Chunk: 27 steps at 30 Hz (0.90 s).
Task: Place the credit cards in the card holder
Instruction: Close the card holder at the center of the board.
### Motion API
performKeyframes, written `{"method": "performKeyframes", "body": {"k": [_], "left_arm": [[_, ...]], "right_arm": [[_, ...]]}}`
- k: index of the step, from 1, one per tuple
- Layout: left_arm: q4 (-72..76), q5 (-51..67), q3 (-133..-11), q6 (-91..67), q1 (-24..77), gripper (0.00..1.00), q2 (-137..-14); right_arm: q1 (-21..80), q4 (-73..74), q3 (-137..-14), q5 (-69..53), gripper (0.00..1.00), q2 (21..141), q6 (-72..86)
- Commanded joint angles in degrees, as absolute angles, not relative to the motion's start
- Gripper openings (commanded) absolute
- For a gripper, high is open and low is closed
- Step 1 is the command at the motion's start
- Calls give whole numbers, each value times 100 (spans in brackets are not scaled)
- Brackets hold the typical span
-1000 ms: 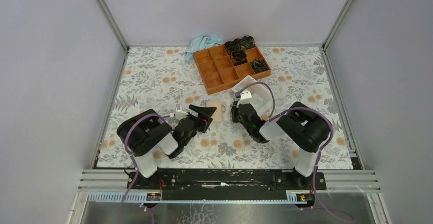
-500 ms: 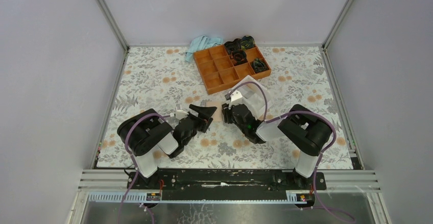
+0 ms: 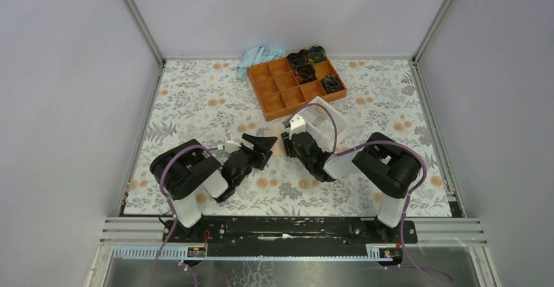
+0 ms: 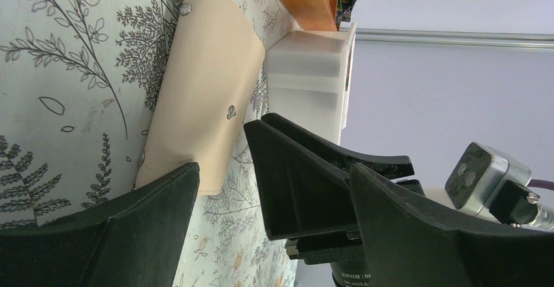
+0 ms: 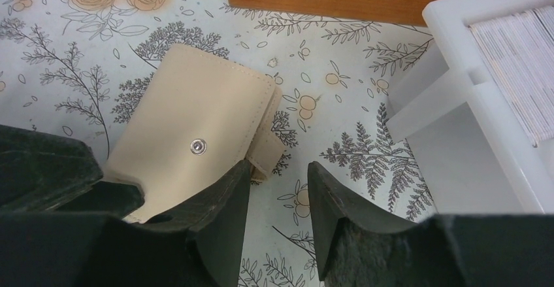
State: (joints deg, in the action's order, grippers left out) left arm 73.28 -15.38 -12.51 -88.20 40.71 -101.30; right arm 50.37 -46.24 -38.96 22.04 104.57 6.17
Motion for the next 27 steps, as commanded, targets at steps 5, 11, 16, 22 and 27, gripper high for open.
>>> {"method": "performKeyframes", "body": {"k": [5, 11, 16, 22, 27], "left_arm": [[6932, -1531, -1258, -8644, 3995, 93, -10270], [6955, -1521, -1265, -8647, 3999, 93, -10315], [7020, -1507, -1256, -8674, 3994, 93, -10358], [7073, -1460, -1273, -8692, 4001, 93, -10427], [7140, -1425, -1265, -8718, 3999, 93, -10511]], "right_arm": [[5122, -4632, -3991, 2423, 45, 10470, 532], [5141, -4619, -4027, 2437, 45, 10554, 506], [5150, -4622, -4128, 2506, 45, 10702, 406], [5167, -4718, -4272, 2697, 43, 10845, 178], [5190, -4804, -4347, 2904, 35, 11012, 11]]}}
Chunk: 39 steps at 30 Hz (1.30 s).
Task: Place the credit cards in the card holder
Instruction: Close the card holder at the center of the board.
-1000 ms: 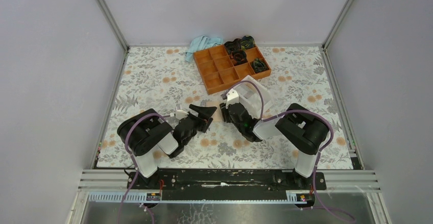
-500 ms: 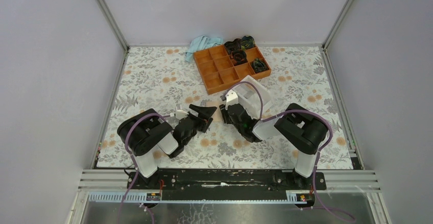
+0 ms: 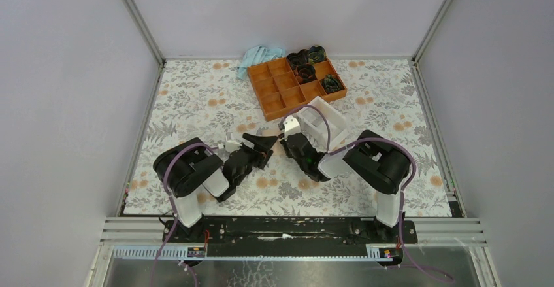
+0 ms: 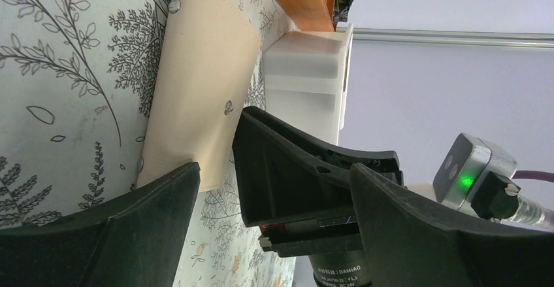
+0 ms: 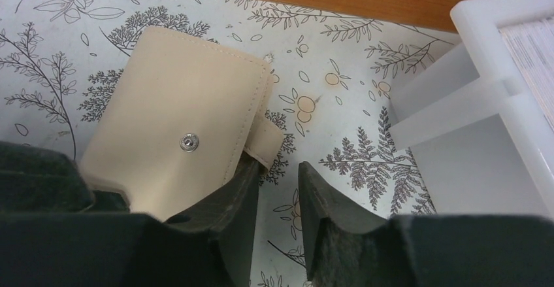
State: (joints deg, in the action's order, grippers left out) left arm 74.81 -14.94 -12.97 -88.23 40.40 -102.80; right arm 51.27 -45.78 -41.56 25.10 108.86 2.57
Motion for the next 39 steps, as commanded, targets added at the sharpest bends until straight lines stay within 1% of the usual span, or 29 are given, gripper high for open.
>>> {"method": "performKeyframes", "body": {"k": [1, 4, 7, 12, 18, 29, 35, 39], "left_arm": [[7151, -1424, -1267, -8723, 3999, 93, -10525], [7193, -1398, -1257, -8736, 3999, 93, -10564], [7216, -1399, -1248, -8745, 3999, 93, -10579], [7208, -1435, -1230, -8737, 3999, 93, -10562], [7143, -1472, -1232, -8712, 3999, 93, -10505], [7007, -1510, -1302, -8666, 3999, 93, -10445], [7124, -1554, -1244, -8600, 3991, 93, -10299], [6423, -1568, -1549, -8012, 3990, 94, -9683]], "right_arm": [[5192, -4807, -4361, 2909, 31, 11037, 1], [5200, -4809, -4406, 2939, 18, 11111, -44], [5203, -4827, -4413, 2970, 8, 11133, -54], [5201, -4955, -4272, 3014, 0, 11008, 79], [5101, -5048, -4003, 3056, 0, 10685, 776], [4403, -5343, -3369, 2676, 0, 10337, 2489], [4359, -5277, -3393, 2342, 0, 10391, 2561], [4359, -5193, -3452, 2031, 0, 10446, 2396]]}}
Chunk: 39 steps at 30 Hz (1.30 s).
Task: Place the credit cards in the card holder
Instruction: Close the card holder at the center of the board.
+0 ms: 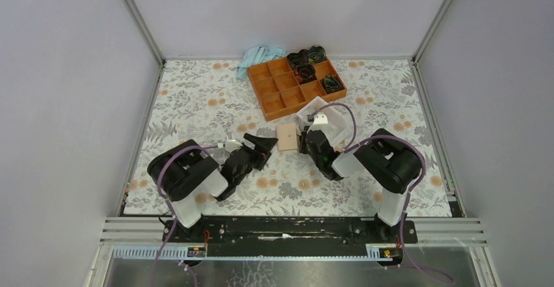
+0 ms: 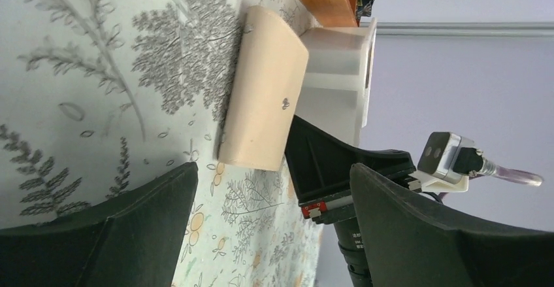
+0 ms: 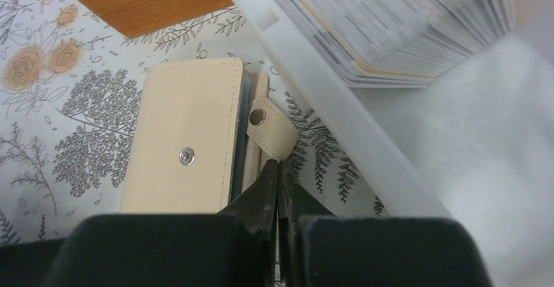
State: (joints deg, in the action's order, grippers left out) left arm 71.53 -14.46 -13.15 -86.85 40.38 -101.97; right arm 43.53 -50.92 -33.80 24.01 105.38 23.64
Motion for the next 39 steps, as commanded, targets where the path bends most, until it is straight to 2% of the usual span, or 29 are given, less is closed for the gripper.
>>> {"method": "performKeyframes", "body": {"k": [1, 7, 12, 21, 29, 39], "left_arm": [[6191, -1572, -1689, -7782, 3990, 94, -9523], [6176, -1022, -2329, -6779, 3834, 94, -9485], [6472, -546, -2590, -6733, 3662, 94, -10002], [6518, -373, -2889, -6400, 3515, 94, -10308], [5694, -455, -3269, -5988, 3499, 94, -10297], [5758, -481, -3143, -6195, 3566, 94, -10604]], "right_arm": [[4355, -5161, -3468, 1933, 0, 10456, 2353], [4359, -5099, -3413, 1464, 0, 10394, 2260], [4365, -5065, -3381, 1138, 0, 10331, 2283], [4377, -5089, -3248, 677, 0, 10239, 2435], [4388, -5212, -3109, 775, 0, 10155, 2649], [4389, -5306, -2985, 953, 0, 10061, 2866]]}}
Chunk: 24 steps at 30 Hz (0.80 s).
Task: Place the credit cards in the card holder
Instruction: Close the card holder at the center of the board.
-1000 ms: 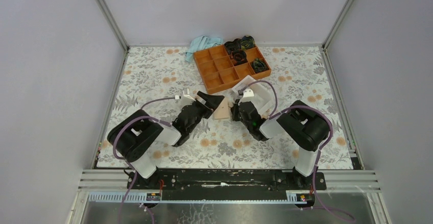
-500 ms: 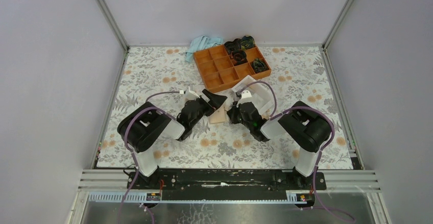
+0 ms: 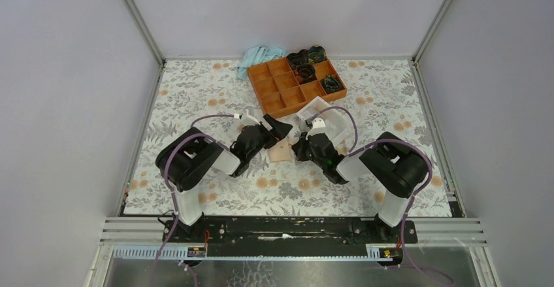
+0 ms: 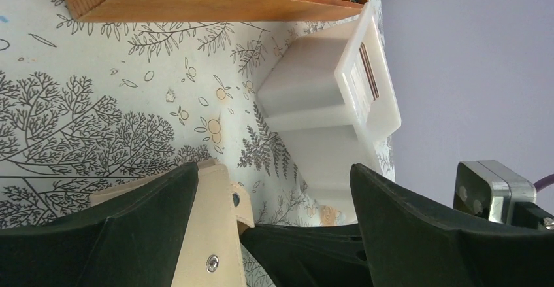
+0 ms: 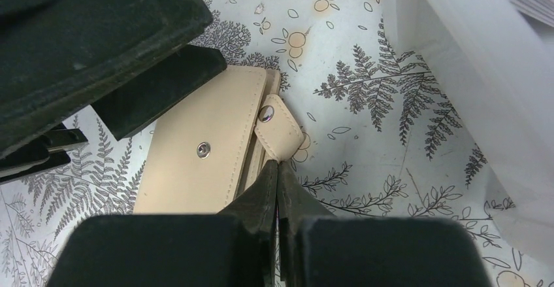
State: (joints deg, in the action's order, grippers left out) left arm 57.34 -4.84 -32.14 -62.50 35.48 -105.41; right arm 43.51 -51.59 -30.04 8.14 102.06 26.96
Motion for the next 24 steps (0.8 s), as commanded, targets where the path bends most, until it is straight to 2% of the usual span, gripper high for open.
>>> {"method": "performKeyframes", "body": {"k": [1, 17, 24], "left_arm": [[5862, -517, -3048, -6229, 3572, 94, -10540], [6119, -1057, -2519, -6029, 3731, 94, -9732], [5904, -770, -2621, -5882, 3792, 94, -9355]], "right_arm": [[4394, -5330, -2972, 953, 0, 10078, 2880], [4394, -5423, -2893, 961, 0, 10137, 2901], [4390, -5471, -2876, 960, 0, 10179, 2909]]}}
